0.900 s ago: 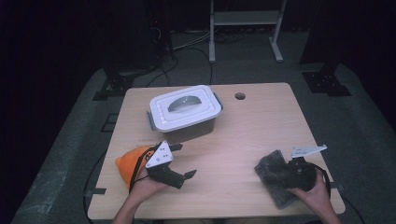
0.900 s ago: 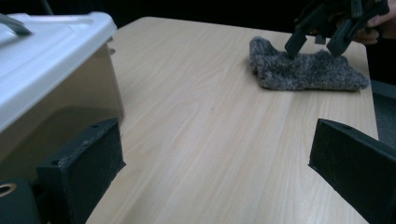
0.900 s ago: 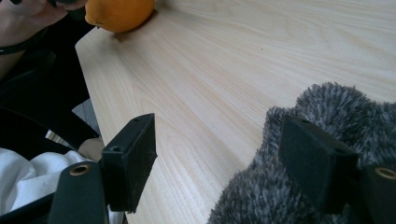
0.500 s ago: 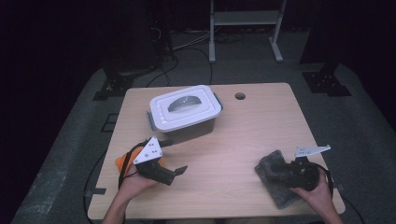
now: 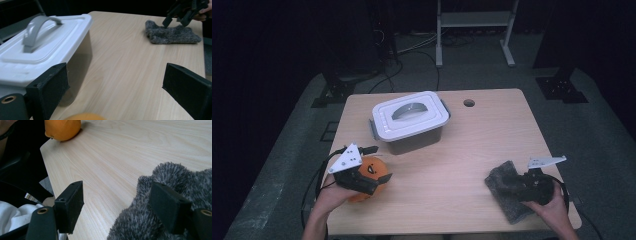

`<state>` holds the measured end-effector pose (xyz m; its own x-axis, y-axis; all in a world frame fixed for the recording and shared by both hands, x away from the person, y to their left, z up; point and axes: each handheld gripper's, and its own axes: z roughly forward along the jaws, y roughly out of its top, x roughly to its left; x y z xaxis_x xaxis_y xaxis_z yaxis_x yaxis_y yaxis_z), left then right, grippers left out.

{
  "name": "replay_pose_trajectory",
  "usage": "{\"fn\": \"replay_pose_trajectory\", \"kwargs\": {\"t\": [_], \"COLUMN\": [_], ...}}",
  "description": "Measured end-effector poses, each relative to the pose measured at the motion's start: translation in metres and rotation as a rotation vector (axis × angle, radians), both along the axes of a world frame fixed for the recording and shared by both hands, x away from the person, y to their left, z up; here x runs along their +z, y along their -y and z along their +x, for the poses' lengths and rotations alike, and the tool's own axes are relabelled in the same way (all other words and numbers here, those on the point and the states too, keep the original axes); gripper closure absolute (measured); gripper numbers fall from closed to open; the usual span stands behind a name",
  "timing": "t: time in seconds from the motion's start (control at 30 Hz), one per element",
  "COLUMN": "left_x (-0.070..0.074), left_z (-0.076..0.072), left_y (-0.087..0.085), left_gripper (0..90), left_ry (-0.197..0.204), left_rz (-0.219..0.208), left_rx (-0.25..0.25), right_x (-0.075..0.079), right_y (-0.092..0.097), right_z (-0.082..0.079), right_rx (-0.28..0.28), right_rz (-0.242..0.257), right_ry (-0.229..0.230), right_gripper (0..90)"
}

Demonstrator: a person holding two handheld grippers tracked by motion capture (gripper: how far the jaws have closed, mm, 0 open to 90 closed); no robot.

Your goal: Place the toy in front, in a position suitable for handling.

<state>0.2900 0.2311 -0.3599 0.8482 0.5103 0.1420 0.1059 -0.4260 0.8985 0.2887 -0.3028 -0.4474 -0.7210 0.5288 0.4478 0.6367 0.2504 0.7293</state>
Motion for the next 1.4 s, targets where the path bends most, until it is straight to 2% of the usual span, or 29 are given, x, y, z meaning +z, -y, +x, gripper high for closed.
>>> {"fn": "replay_pose_trajectory", "kwargs": {"t": [0.13, 0.4, 0.43, 0.6, 0.73, 0.8, 1.1, 1.4], "left_x": [0.0, -0.008, -0.013, -0.022, -0.029, -0.031, -0.044, -0.052], "left_z": [0.001, 0.003, 0.005, 0.008, 0.009, 0.009, 0.011, 0.014], "left_y": [-0.014, -0.035, -0.04, -0.049, -0.055, -0.057, -0.064, -0.062], "left_gripper": [5.9, 9.0, 9.5, 14.0, 17.1, 22.2, 34.5, 33.9], "left_ry": [-0.007, -0.025, -0.043, -0.069, -0.085, -0.086, -0.118, -0.154], "left_rz": [-0.006, 0.027, 0.032, 0.05, 0.06, 0.059, 0.072, 0.099], "left_rx": [0.024, 0.047, 0.056, 0.06, 0.067, 0.056, 0.05, 0.069], "right_x": [0.0, 0.0, 0.0, 0.001, 0.001, 0.001, 0.001, 0.001], "right_y": [0.0, 0.0, 0.0, 0.0, -0.001, -0.002, -0.002, -0.002], "right_z": [0.0, 0.0, 0.0, -0.001, 0.0, 0.0, -0.001, 0.0], "right_rx": [0.0, -0.001, -0.001, -0.003, 0.002, 0.005, 0.002, 0.004], "right_rz": [-0.004, -0.007, -0.006, -0.006, -0.011, -0.014, -0.016, -0.015], "right_ry": [-0.001, 0.004, 0.004, 0.003, 0.001, 0.004, 0.004, 0.001], "right_gripper": [26.6, 26.6, 26.7, 26.7, 26.7, 26.7, 26.8, 26.8]}}
